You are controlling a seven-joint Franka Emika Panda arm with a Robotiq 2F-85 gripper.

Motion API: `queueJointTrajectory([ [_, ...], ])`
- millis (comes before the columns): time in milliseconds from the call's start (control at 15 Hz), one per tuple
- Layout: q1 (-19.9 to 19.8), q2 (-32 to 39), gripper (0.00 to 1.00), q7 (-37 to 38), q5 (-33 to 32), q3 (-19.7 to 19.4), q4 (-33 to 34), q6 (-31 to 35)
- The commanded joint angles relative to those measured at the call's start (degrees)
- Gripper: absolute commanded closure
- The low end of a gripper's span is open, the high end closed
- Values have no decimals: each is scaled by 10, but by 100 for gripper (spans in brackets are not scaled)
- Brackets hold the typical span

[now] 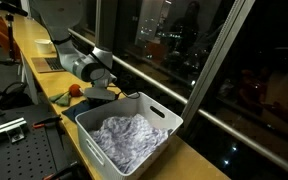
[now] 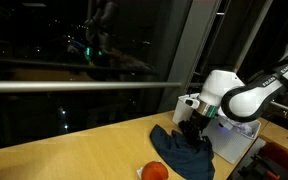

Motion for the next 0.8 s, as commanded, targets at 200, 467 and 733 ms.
queueJointTrajectory([
  [200,0,-154,100,0,18,5,-40,-54],
  [467,14,-270,99,17,7,-22,-56,-75],
  [733,18,-383,99,34,-3,-62,-59,-121],
])
